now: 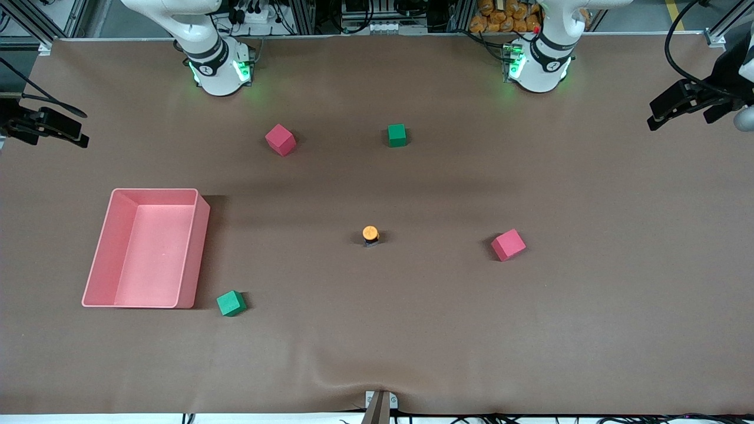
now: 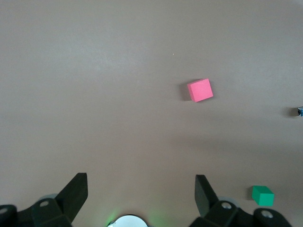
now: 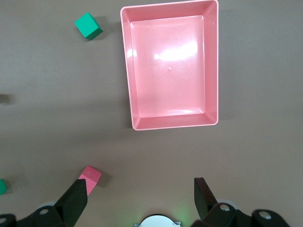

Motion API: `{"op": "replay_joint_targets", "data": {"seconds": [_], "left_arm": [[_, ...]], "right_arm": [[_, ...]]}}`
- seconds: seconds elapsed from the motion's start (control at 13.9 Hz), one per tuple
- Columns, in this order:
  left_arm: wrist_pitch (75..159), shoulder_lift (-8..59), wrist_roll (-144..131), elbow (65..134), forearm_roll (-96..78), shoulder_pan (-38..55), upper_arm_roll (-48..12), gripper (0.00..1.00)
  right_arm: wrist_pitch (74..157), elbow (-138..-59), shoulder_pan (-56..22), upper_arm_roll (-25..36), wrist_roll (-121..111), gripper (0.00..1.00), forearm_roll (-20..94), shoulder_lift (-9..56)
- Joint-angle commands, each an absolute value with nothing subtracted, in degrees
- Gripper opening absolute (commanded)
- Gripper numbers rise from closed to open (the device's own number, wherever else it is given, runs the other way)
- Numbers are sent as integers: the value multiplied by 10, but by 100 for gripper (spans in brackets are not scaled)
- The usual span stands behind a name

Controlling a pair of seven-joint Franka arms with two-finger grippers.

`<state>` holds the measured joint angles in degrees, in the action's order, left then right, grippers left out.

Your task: Place and upright button with both arms

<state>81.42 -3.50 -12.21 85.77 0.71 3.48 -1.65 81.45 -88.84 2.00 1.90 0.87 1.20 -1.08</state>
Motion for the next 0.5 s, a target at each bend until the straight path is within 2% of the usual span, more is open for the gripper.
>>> {"op": "replay_joint_targets", "data": {"seconds": [0.0, 0.43], "left_arm": [[827, -56, -111, 878, -2, 28, -18, 100], [822, -53, -111, 861, 4, 28, -19, 100]], "right_arm": [[812, -892, 31, 11, 0, 100, 14, -18], [814, -892, 33, 11, 0, 100, 16, -18]]}}
